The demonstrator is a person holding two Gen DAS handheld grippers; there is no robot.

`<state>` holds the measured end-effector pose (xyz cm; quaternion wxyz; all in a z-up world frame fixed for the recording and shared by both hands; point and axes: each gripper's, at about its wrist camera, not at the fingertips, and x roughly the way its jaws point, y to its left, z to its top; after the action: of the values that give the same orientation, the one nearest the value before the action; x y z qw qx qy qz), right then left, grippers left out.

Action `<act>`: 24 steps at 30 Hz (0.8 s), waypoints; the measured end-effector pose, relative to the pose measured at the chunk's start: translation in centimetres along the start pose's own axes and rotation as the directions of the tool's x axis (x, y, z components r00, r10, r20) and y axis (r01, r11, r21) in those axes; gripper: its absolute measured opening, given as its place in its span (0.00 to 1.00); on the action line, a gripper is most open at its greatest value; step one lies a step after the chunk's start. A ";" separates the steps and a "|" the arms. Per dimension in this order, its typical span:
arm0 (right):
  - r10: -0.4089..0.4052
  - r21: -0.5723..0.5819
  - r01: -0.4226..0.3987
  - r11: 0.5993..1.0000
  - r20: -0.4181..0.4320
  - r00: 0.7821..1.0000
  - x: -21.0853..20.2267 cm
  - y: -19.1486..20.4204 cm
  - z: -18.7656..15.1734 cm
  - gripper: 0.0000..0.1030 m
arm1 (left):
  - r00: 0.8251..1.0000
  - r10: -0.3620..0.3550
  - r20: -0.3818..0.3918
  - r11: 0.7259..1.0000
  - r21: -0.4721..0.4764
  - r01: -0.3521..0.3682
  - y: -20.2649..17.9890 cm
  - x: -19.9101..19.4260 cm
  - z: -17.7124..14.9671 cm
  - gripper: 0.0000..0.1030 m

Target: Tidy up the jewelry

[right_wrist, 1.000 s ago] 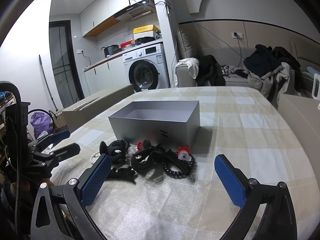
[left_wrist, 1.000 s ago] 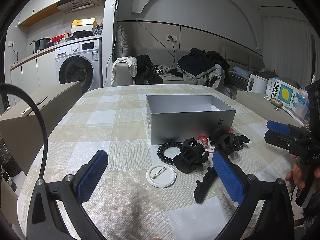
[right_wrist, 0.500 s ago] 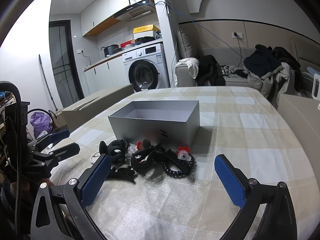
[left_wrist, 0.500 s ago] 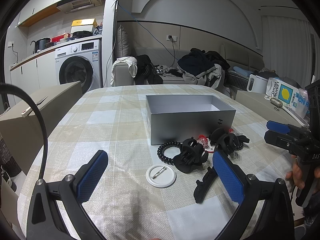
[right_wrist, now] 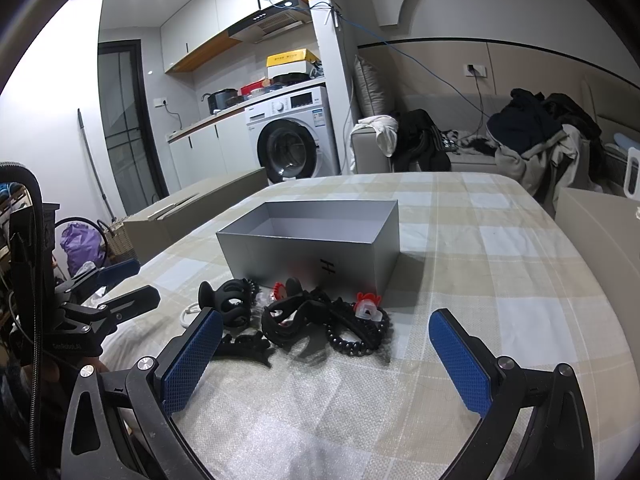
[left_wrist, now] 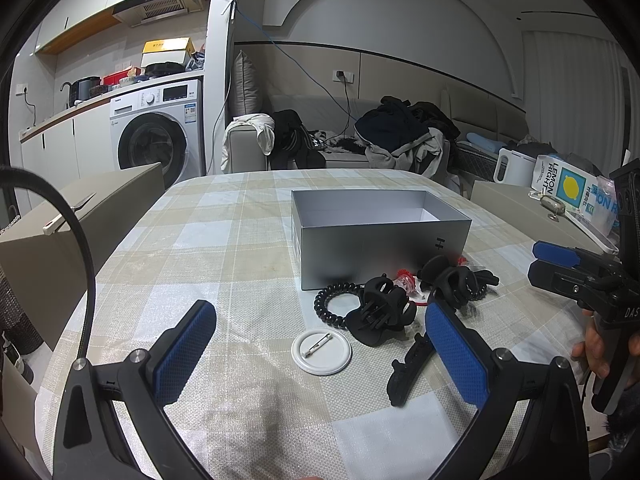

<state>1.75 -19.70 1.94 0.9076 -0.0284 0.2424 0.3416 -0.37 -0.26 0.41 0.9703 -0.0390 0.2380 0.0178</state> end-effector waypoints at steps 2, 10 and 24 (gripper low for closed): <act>0.001 0.000 -0.001 1.000 -0.001 1.000 0.0 0.0 0.0 1.00 | 1.000 0.000 0.000 1.000 0.000 0.000 0.0 0.0 0.0 0.99; 0.001 0.001 -0.001 1.000 0.000 1.000 0.0 0.0 0.0 1.00 | 1.000 0.001 0.001 1.000 0.001 -0.001 0.0 0.0 0.0 0.99; -0.011 -0.002 0.011 1.000 0.000 1.000 0.0 0.0 0.1 1.00 | 1.000 0.000 0.000 1.000 0.002 0.000 0.0 0.0 0.0 0.99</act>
<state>1.75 -19.71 2.01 0.9095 -0.0305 0.2418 0.3369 -0.38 -0.28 0.39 0.9704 -0.0379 0.2378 0.0177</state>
